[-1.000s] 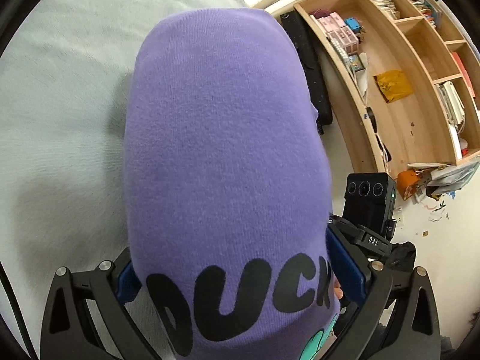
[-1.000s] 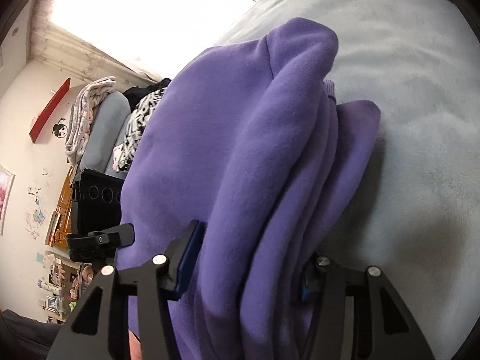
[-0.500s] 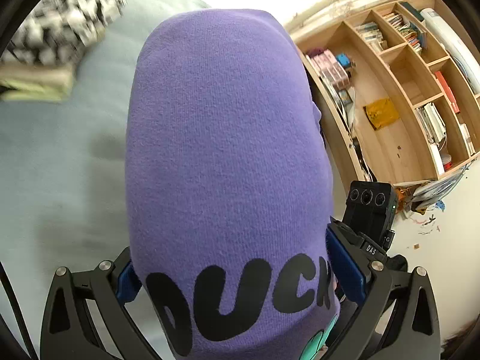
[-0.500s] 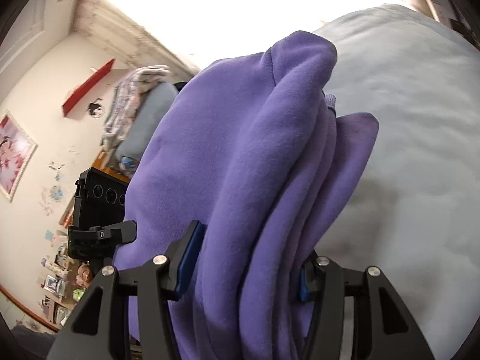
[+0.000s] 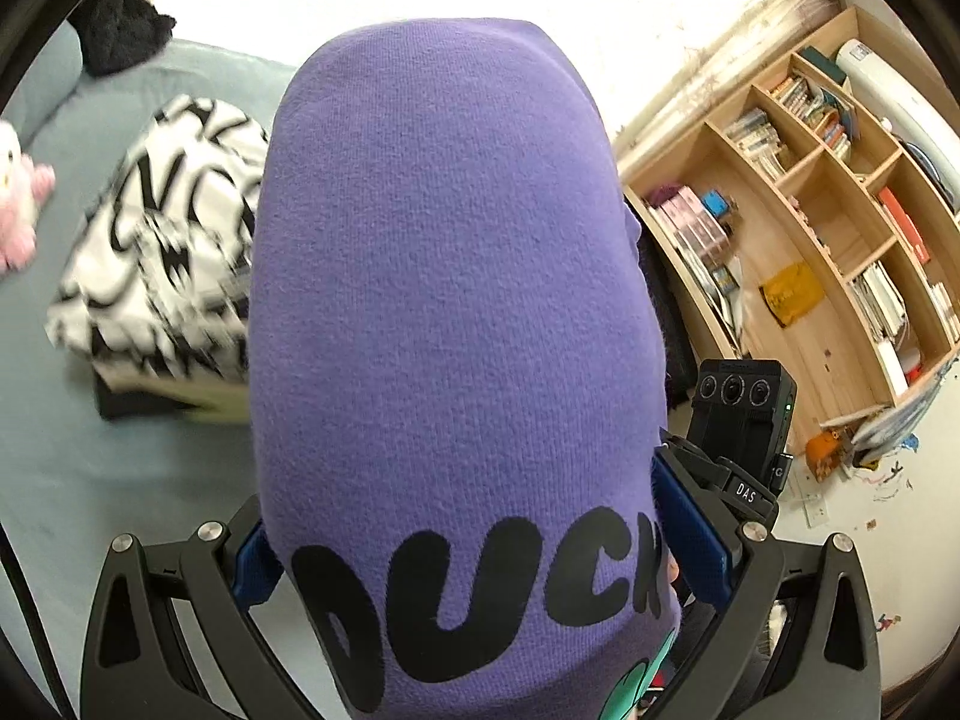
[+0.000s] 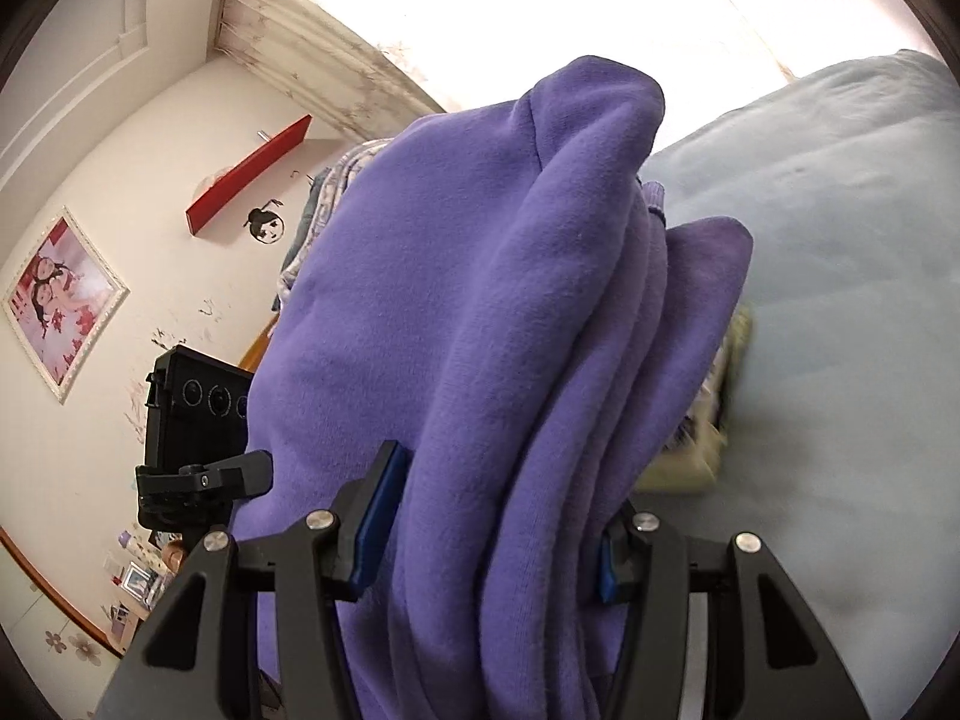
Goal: Fold large clothes
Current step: 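Carry the bundle onto the black-and-white clothes stack and lower it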
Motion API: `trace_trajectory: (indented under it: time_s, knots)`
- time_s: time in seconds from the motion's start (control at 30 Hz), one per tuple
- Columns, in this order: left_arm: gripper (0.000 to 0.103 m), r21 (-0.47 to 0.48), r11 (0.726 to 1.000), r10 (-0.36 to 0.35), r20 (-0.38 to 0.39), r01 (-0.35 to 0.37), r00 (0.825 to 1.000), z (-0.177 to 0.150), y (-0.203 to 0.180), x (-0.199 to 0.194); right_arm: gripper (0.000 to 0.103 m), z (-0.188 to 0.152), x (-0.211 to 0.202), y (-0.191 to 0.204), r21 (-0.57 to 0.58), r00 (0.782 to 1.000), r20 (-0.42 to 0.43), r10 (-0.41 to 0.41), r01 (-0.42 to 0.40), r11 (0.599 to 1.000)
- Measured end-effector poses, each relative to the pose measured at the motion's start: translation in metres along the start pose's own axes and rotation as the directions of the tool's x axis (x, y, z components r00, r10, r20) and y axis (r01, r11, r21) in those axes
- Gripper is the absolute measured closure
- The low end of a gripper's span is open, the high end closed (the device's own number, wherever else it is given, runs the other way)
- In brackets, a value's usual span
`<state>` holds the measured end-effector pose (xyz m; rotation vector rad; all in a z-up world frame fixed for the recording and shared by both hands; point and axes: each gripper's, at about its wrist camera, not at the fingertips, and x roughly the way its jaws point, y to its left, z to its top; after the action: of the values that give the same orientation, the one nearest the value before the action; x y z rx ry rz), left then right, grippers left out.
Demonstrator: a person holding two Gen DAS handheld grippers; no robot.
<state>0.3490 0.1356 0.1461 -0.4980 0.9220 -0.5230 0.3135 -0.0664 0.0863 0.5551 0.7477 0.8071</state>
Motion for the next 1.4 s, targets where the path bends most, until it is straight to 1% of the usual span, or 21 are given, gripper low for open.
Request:
trace_trajectory:
  time_s: [0.1, 0.2, 0.23, 0.33, 0.47, 0.57, 0.67, 0.7, 0.73, 0.77, 0.8, 0.83, 0.87, 0.93, 1.0, 1.07, 1.1, 1.17, 1.23, 1.3, 1.4]
  knots:
    - [0.000, 0.017, 1.000, 0.017, 0.010, -0.017, 1.000, 0.036, 0.026, -0.005, 0.050, 0.022, 0.030, -0.002, -0.005, 1.000, 0.011, 0.012, -0.012, 1.000]
    - [0.000, 0.041, 0.999, 0.034, 0.006, -0.034, 0.999, 0.072, 0.054, -0.001, 0.050, 0.041, 0.059, -0.015, 0.015, 0.999, 0.027, 0.032, -0.032, 0.999]
    - [0.000, 0.054, 0.998, 0.044, 0.003, -0.044, 0.999, 0.082, 0.058, 0.005, 0.050, 0.045, 0.068, -0.019, 0.019, 0.999, 0.033, 0.033, -0.034, 0.999]
    - [0.000, 0.087, 0.994, 0.069, -0.005, -0.068, 0.998, 0.118, 0.088, 0.017, 0.050, 0.062, 0.107, -0.031, 0.032, 0.998, 0.051, 0.029, -0.030, 0.999]
    - [0.000, 0.104, 0.989, 0.113, -0.024, -0.110, 0.993, 0.161, 0.132, 0.038, 0.050, 0.074, 0.153, -0.064, 0.088, 0.998, 0.062, 0.024, -0.030, 0.996]
    - [0.000, 0.110, 0.982, 0.161, -0.046, -0.155, 0.986, 0.189, 0.171, 0.063, 0.050, 0.081, 0.192, -0.091, 0.141, 0.998, 0.067, 0.017, -0.026, 0.990]
    - [0.000, 0.070, 0.977, 0.208, -0.095, -0.202, 0.974, 0.199, 0.206, 0.092, 0.050, 0.077, 0.225, -0.119, 0.208, 0.999, 0.042, -0.002, -0.007, 0.978]
    - [0.000, 0.037, 0.974, 0.224, -0.122, -0.221, 0.967, 0.201, 0.224, 0.103, 0.050, 0.073, 0.238, -0.130, 0.230, 0.999, 0.015, -0.031, 0.026, 0.973]
    - [0.000, 0.003, 0.974, 0.224, -0.138, -0.226, 0.965, 0.201, 0.241, 0.113, 0.050, 0.068, 0.245, -0.139, 0.237, 0.999, 0.003, -0.054, 0.051, 0.970]
    - [0.000, -0.020, 0.978, 0.202, -0.138, -0.207, 0.970, 0.200, 0.253, 0.118, 0.053, 0.065, 0.248, -0.144, 0.232, 0.998, 0.005, -0.069, 0.066, 0.971]
    - [0.000, -0.040, 0.985, 0.163, -0.130, -0.169, 0.978, 0.199, 0.262, 0.120, 0.053, 0.062, 0.250, -0.148, 0.215, 0.997, 0.006, -0.078, 0.075, 0.974]
    - [0.000, -0.047, 0.989, 0.132, -0.121, -0.138, 0.984, 0.198, 0.267, 0.122, 0.053, 0.061, 0.250, -0.149, 0.207, 0.997, 0.013, -0.071, 0.067, 0.976]
    - [0.000, -0.033, 0.991, 0.123, -0.114, -0.127, 0.986, 0.198, 0.267, 0.122, 0.051, 0.062, 0.249, -0.149, 0.201, 0.997, 0.010, -0.074, 0.070, 0.977]
    - [0.000, -0.003, 0.991, 0.135, -0.106, -0.136, 0.985, 0.198, 0.265, 0.120, 0.048, 0.062, 0.246, -0.143, 0.172, 0.995, -0.013, -0.097, 0.098, 0.980]
    - [0.000, 0.000, 0.987, 0.161, -0.103, -0.162, 0.982, 0.198, 0.262, 0.116, 0.046, 0.066, 0.244, -0.139, 0.137, 0.990, -0.046, -0.131, 0.136, 0.981]
    - [0.000, 0.022, 0.975, 0.223, -0.088, -0.222, 0.971, 0.198, 0.255, 0.107, 0.046, 0.070, 0.235, -0.121, 0.086, 0.980, -0.075, -0.187, 0.193, 0.977]
    - [0.000, 0.026, 0.970, 0.243, -0.086, -0.242, 0.966, 0.195, 0.247, 0.105, 0.046, 0.066, 0.226, -0.119, 0.066, 0.976, -0.080, -0.203, 0.208, 0.976]
    - [0.000, 0.038, 0.950, 0.311, -0.068, -0.309, 0.948, 0.193, 0.236, 0.096, 0.046, 0.069, 0.214, -0.108, 0.024, 0.969, -0.064, -0.239, 0.241, 0.970]
    - [0.000, 0.074, 0.922, 0.382, -0.019, -0.380, 0.924, 0.191, 0.221, 0.084, 0.046, 0.069, 0.199, -0.092, -0.039, 0.960, -0.018, -0.279, 0.279, 0.960]
    - [0.000, 0.114, 0.881, 0.457, 0.053, -0.460, 0.888, 0.189, 0.204, 0.069, 0.046, 0.070, 0.189, -0.070, -0.086, 0.955, 0.034, -0.294, 0.296, 0.951]
    - [0.000, 0.160, 0.830, 0.513, 0.159, -0.535, 0.844, 0.174, 0.176, 0.056, 0.046, 0.067, 0.187, -0.041, -0.159, 0.949, 0.066, -0.307, 0.314, 0.936]
